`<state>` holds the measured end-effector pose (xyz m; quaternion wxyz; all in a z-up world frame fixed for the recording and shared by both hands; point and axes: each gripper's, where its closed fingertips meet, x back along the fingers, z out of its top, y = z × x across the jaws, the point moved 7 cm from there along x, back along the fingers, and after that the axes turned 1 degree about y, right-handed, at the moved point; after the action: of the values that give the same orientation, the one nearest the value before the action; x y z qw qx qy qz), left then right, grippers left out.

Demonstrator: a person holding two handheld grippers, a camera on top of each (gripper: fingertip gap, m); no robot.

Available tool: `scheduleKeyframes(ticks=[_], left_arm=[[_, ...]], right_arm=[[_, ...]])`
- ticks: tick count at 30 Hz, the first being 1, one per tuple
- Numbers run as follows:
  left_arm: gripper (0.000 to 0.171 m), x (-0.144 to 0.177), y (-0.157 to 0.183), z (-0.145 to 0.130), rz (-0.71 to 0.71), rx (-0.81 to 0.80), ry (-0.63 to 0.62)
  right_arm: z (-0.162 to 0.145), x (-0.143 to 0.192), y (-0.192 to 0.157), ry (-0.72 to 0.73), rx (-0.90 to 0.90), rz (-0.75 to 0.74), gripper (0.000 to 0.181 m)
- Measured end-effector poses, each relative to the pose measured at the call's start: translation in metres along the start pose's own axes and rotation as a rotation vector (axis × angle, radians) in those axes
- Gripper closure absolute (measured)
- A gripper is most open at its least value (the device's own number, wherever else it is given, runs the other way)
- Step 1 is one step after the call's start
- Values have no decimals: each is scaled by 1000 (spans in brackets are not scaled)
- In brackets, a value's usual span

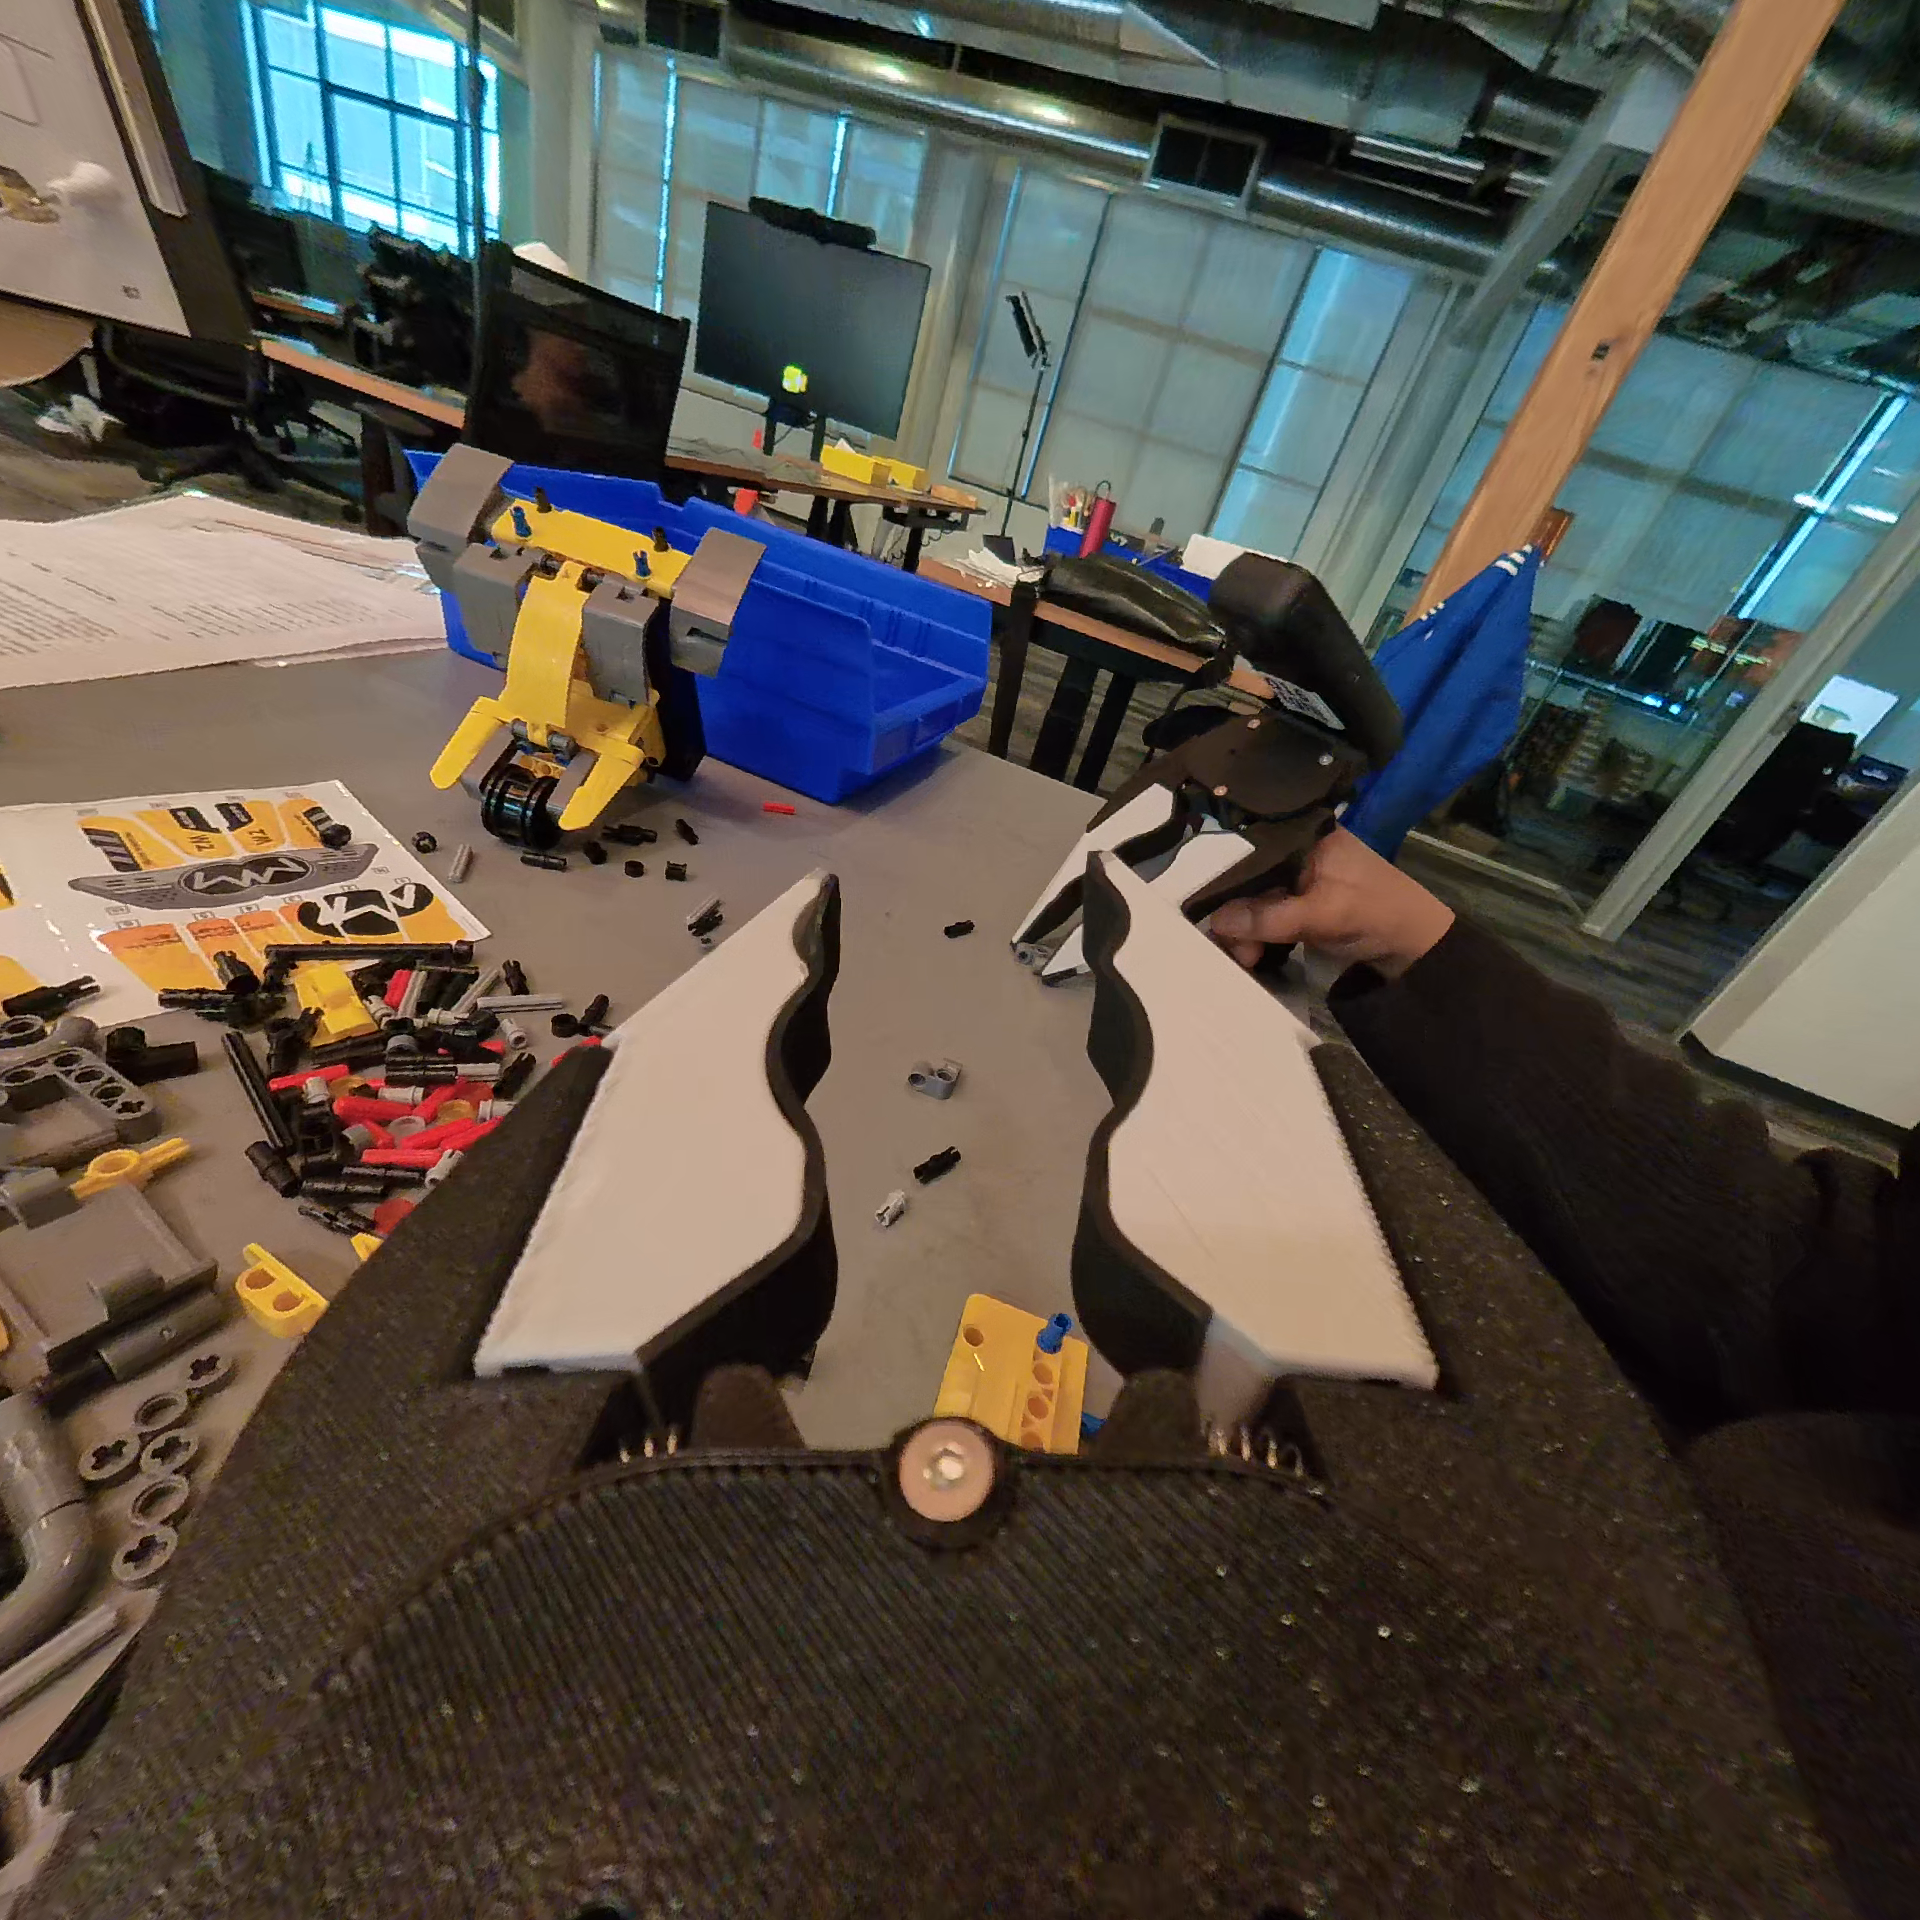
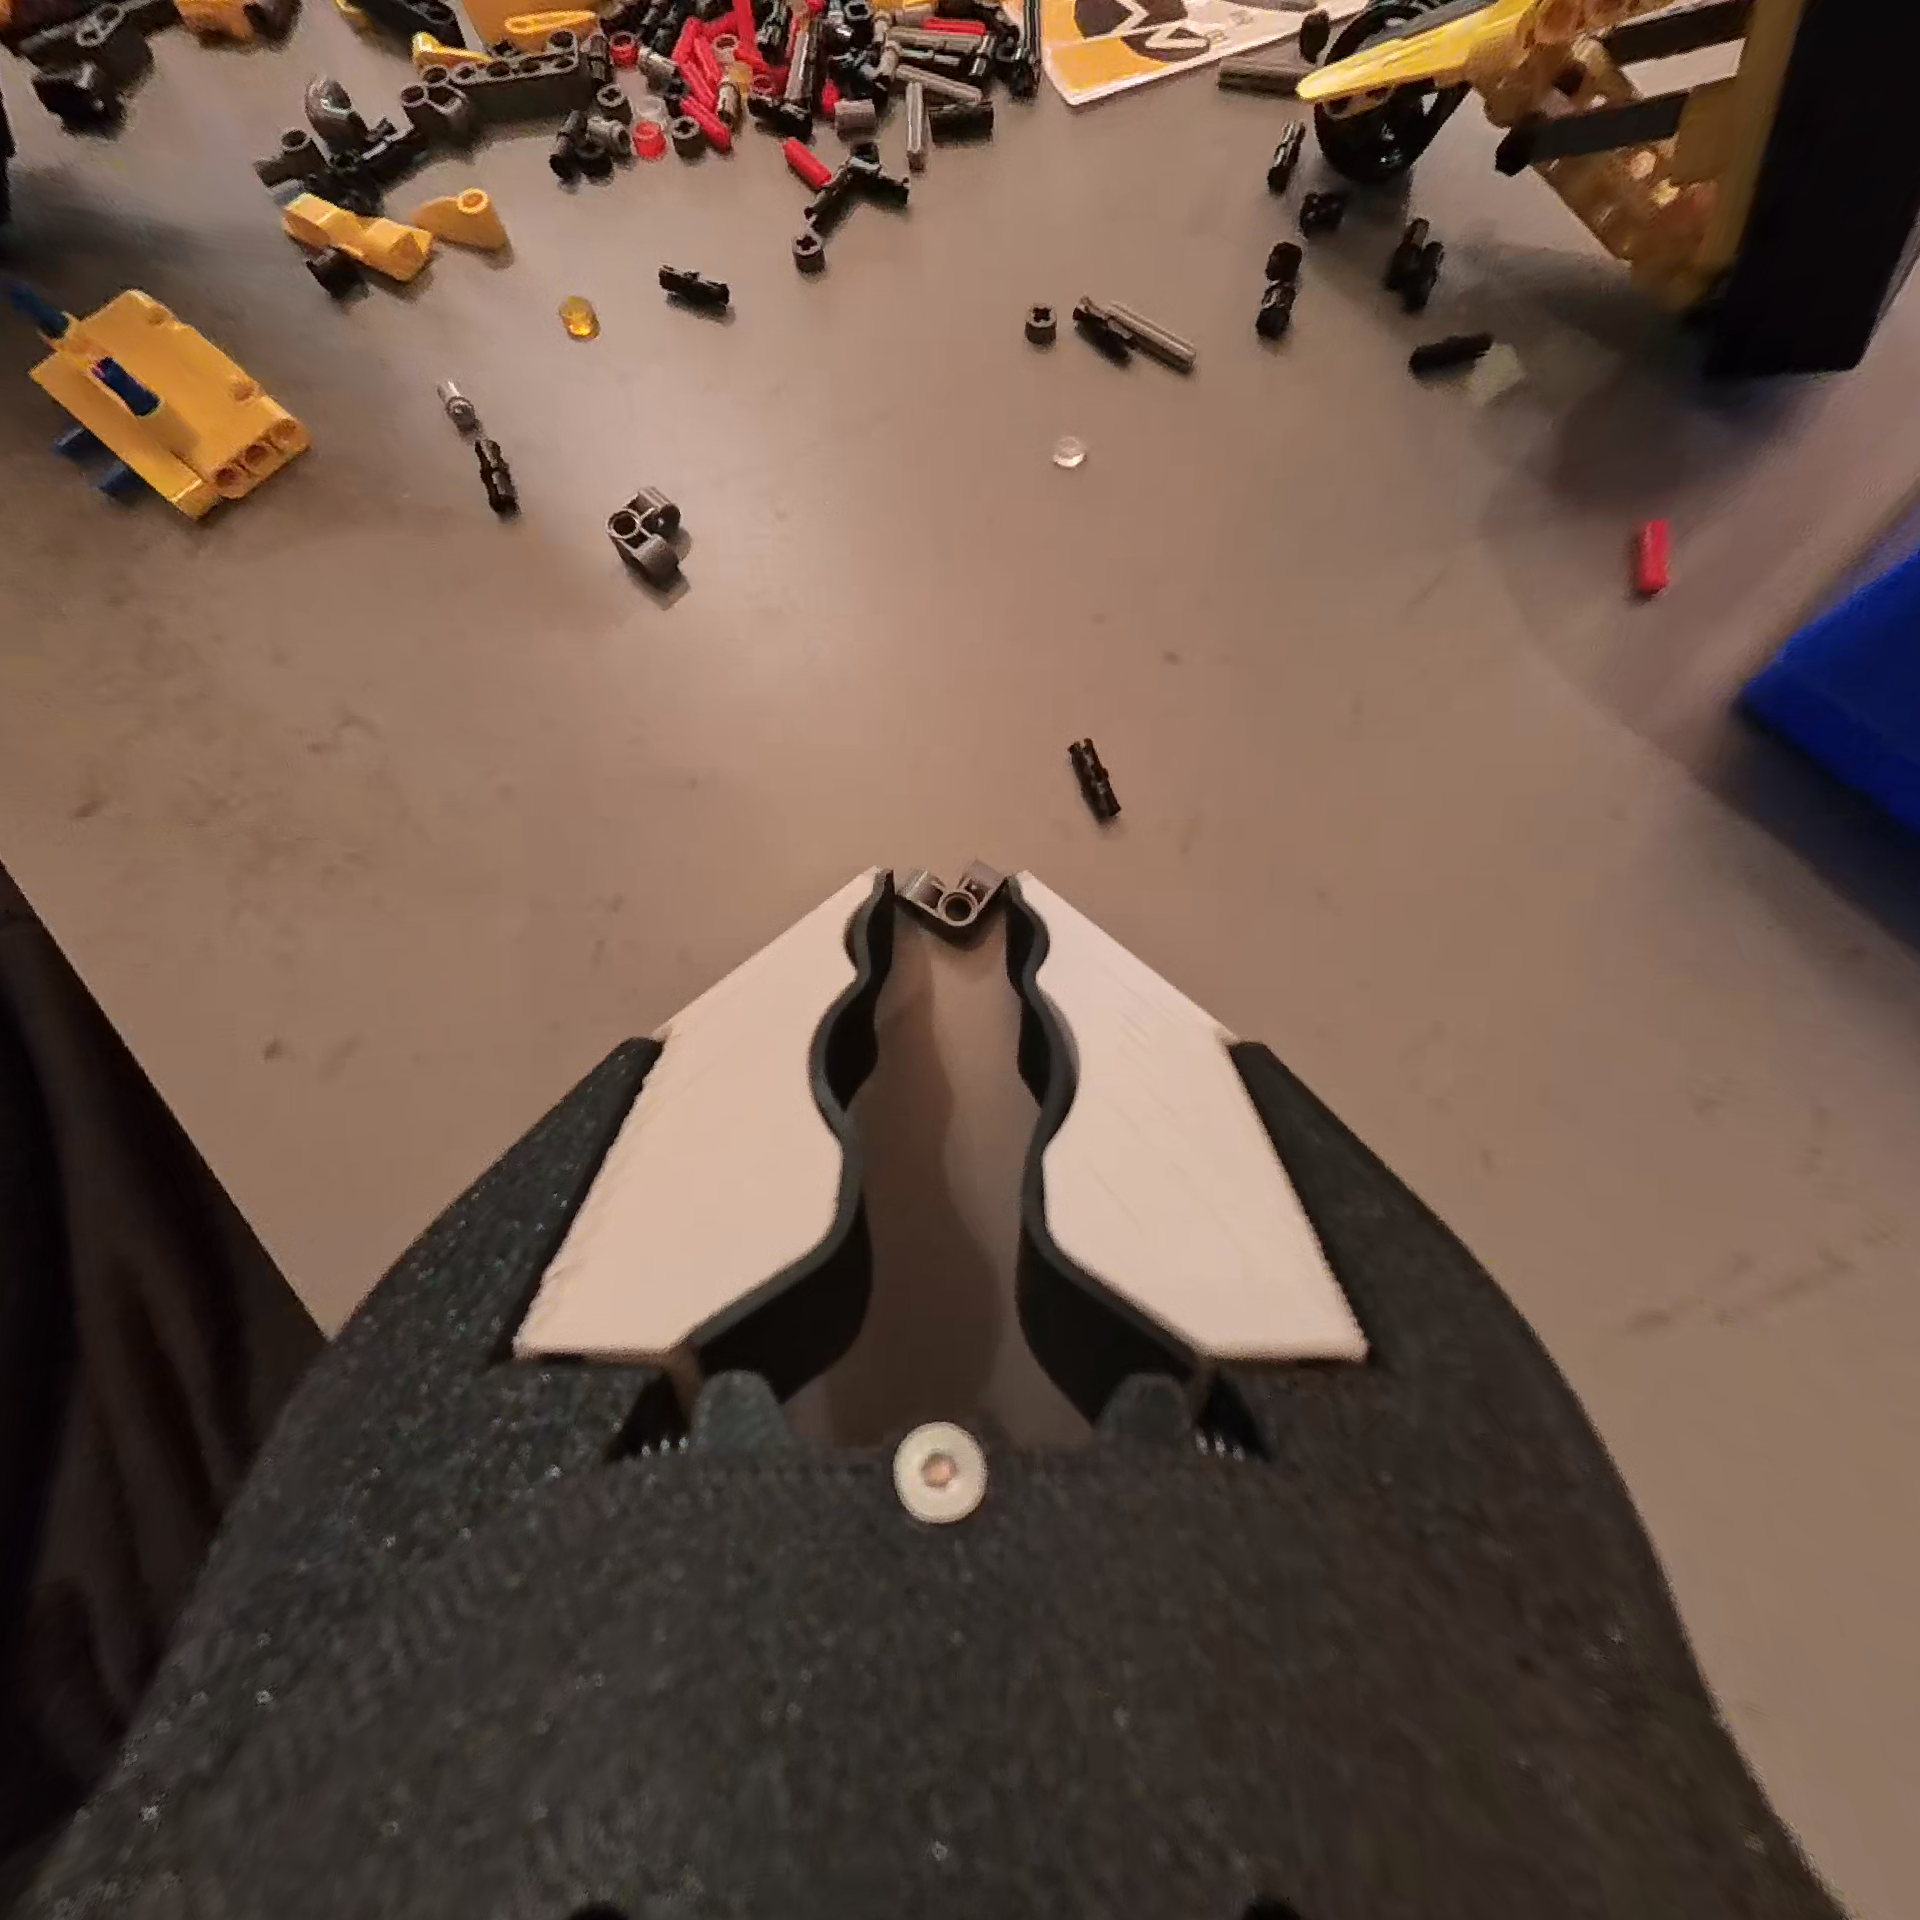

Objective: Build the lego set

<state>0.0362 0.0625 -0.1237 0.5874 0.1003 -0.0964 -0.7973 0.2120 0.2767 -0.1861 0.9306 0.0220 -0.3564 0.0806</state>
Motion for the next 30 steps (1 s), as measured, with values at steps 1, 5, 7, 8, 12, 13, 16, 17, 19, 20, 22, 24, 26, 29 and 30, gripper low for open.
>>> scheduleKeyframes(ticks=[1, 5, 7, 8, 12, 13, 16, 17, 19, 20, 22, 24, 26, 29, 30], left_arm=[[127, 0, 0, 0, -2, 3, -3], [127, 0, -1, 0, -2, 7, -2], [127, -1, -1, 0, -4, 10, -8], [127, -1, -1, -1, -6, 12, -13], [126, -4, 0, -2, -28, 31, -26], [126, -4, 0, -2, -32, 33, -29], [126, -4, 2, -2, -35, 29, -25], [126, -3, 2, -2, -36, 28, -21], [126, -3, 2, -2, -35, 29, -15], [126, -2, 3, -2, -37, 31, -14], [126, -2, 3, -2, -38, 33, -14], [126, -2, 3, -2, -36, 34, -12], [126, -2, 2, -2, -34, 36, -10], [126, -1, 2, -1, -30, 39, -3], [126, -1, 2, -1, -30, 40, -2]], right_arm=[[0, 0, 0, -2, 12, -13, 160], [2, 0, -3, 5, 52, -57, 138], [9, 3, -8, 73, 56, -20, 134], [15, 6, -13, 133, 55, 11, 134], [41, -2, -39, 272, 51, 132, 141], [44, -9, -43, 252, 61, 124, 143], [52, -28, -57, 195, 82, 137, 147], [54, -33, -60, 179, 82, 145, 147], [53, -42, -59, 112, 88, 96, 150], [51, -47, -58, 75, 94, 76, 150], [49, -52, -58, 25, 98, 64, 152], [48, -55, -56, 6, 94, 43, 161], [48, -55, -57, -1, 99, 46, 173], [45, -52, -58, -3, 118, 64, 181], [42, -50, -57, -3, 122, 71, 181]])
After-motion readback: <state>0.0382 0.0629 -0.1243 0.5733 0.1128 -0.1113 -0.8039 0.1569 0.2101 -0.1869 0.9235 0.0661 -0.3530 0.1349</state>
